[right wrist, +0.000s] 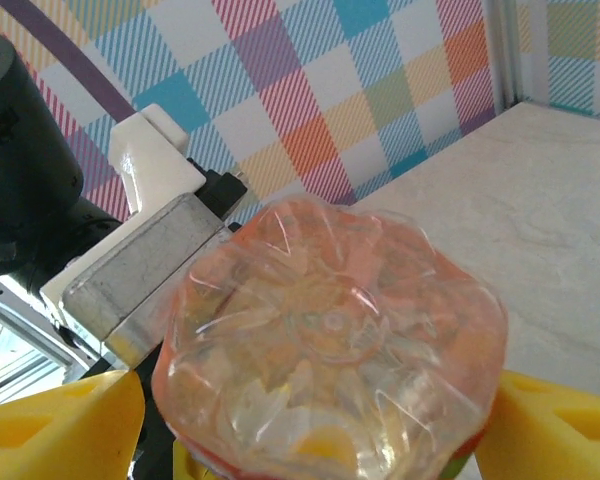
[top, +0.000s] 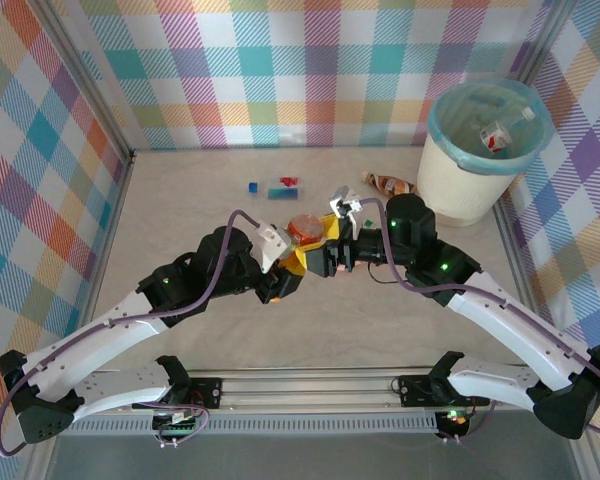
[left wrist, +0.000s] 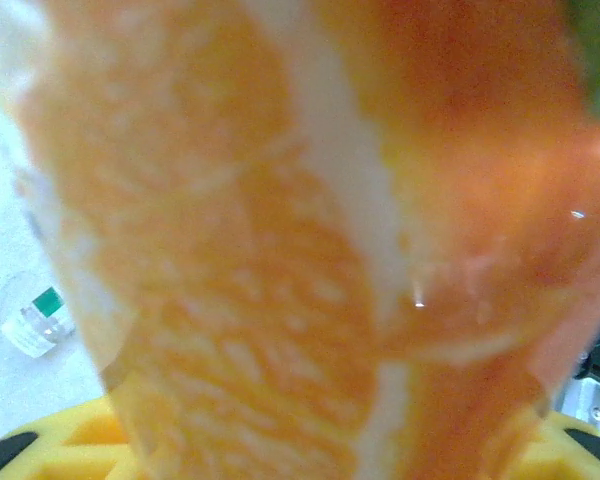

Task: Put the plastic bottles in the bin

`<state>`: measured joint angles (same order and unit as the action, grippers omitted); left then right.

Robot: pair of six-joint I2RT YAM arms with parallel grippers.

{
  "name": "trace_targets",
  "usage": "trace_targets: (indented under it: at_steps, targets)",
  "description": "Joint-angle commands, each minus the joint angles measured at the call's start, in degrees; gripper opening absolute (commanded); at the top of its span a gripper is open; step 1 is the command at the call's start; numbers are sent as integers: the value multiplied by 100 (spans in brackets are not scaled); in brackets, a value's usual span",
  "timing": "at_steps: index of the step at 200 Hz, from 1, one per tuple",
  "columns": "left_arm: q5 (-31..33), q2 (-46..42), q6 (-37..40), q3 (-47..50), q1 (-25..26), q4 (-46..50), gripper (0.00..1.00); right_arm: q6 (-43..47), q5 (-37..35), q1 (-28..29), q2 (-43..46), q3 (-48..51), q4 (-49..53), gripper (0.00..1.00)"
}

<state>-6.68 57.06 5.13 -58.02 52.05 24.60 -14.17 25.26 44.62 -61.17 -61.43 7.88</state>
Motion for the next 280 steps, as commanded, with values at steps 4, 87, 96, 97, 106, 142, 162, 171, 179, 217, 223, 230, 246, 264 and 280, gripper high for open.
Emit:
trace_targets:
  at_steps: [4, 87, 96, 97, 106, 142, 162, 171, 179, 217, 223, 230, 246, 264, 280]
  targets:
    - [-575, -185, -62, -176, 68, -376, 45, 3, 191, 52, 8, -102, -228, 82]
    - [-1385, -359, -247, -249, 68, -312, 47, -46, 595, 51, 52, -80, -583, 82]
    - [-1464, -321, -251, -267, 69, -291, 47, -63, 705, 49, 44, -73, -666, 82]
    - [-1475, -315, -254, -265, 69, -295, 47, -66, 720, 52, 44, -77, -665, 82]
    - [-1545, -277, -275, -276, 68, -287, 47, -67, 829, 54, 35, -80, -720, 82]
    - [-1477, -286, -215, -291, 69, -219, 47, 19, 782, 52, 141, -97, -578, 72]
    - [-1254, -452, -181, -234, 68, -248, 50, 81, 619, 43, 265, -127, -366, 65]
    - [-1108, -557, -187, -194, 68, -314, 54, 103, 440, 46, 312, -169, -242, 62]
    - [-976, -674, -213, -129, 68, -420, 61, 124, 256, 47, 354, -215, -80, 60]
    - [-277, -1317, -349, 215, 68, -816, 88, 257, -397, 46, 533, -514, 449, 58]
    - [-157, -1424, -361, 271, 68, -972, 89, 331, -511, 47, 552, -601, 562, 58]
    - [-36, -1557, -363, 342, 68, -1049, 91, 446, -658, 51, 577, -729, 723, 58]
    - [203, -1821, -375, 477, 68, -1083, 95, 841, -1252, 38, 597, -1115, 1216, 58]
    - [493, -2003, -376, 556, 68, -1026, 95, 1541, -2183, 38, 559, -1768, 1865, 58]
    - [748, -2018, -384, 529, 68, -922, 95, 2234, -3384, 22, 527, -2306, 2155, 57]
